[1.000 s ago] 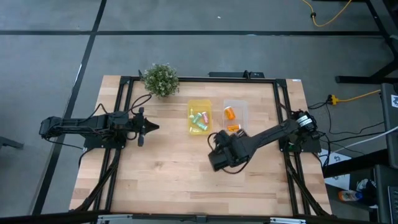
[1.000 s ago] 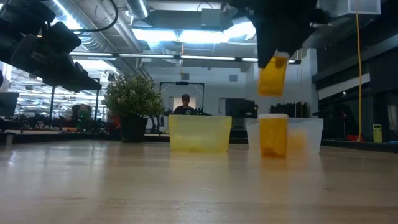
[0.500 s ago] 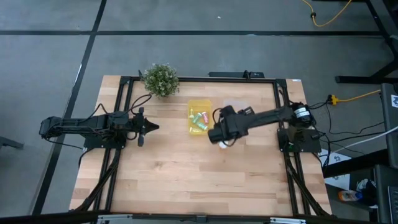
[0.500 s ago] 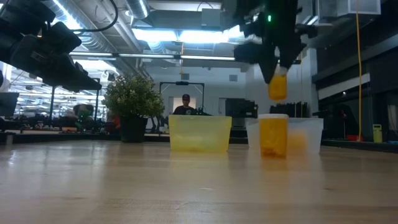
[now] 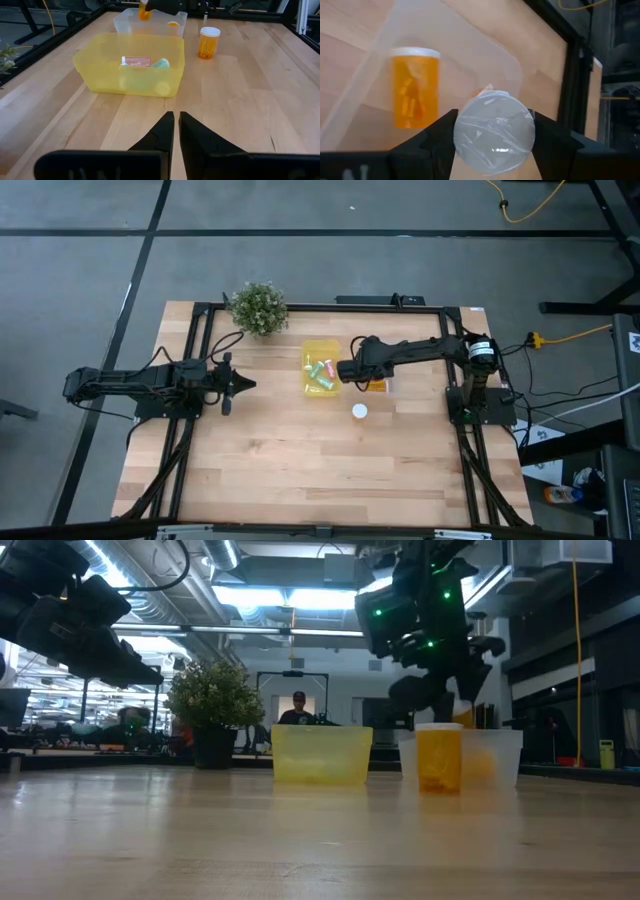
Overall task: Pick and place medicine bottles into bin by pill shape (circle, oval)
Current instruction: Put the large orange pill bottle into the transparent bin
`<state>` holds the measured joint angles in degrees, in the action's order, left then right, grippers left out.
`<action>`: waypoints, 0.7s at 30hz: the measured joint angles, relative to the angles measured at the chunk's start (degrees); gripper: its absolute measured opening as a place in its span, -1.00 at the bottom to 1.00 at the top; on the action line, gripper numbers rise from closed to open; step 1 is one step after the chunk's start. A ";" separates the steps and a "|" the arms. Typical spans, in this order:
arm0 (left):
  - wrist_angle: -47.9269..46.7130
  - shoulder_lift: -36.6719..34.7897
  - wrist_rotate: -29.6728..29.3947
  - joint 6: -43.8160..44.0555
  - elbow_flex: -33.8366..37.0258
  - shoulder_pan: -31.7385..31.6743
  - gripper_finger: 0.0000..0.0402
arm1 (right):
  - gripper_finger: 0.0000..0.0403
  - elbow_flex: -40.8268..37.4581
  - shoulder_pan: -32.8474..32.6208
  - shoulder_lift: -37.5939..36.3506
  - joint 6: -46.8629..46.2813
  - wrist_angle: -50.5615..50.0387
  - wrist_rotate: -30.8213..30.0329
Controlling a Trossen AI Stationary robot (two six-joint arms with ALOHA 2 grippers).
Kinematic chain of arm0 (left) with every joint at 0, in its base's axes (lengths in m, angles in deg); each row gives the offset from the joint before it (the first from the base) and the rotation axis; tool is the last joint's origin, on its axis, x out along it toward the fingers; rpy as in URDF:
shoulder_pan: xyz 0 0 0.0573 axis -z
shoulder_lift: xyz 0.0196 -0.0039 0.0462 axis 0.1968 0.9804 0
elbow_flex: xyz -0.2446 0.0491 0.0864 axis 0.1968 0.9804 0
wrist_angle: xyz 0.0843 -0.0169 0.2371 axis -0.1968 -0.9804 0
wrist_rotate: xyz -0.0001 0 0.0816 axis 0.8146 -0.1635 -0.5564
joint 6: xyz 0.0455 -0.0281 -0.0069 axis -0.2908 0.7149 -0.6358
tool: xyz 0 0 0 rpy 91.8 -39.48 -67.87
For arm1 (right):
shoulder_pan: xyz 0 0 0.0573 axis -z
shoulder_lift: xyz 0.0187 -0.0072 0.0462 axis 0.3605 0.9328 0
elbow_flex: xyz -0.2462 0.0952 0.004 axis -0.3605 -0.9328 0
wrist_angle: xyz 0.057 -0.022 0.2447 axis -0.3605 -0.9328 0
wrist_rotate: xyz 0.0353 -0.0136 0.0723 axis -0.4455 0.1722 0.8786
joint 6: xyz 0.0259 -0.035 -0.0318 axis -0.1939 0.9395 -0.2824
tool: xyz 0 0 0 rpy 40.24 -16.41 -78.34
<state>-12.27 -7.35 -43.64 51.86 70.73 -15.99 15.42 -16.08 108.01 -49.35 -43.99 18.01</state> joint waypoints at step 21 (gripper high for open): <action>0.00 0.01 0.01 0.00 0.01 0.01 -0.89 | 0.30 0.29 0.18 0.00 3.23 4.95 -0.14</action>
<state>-12.26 -7.34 -43.63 51.86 70.74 -15.99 15.71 -15.90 108.01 -46.12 -39.03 17.87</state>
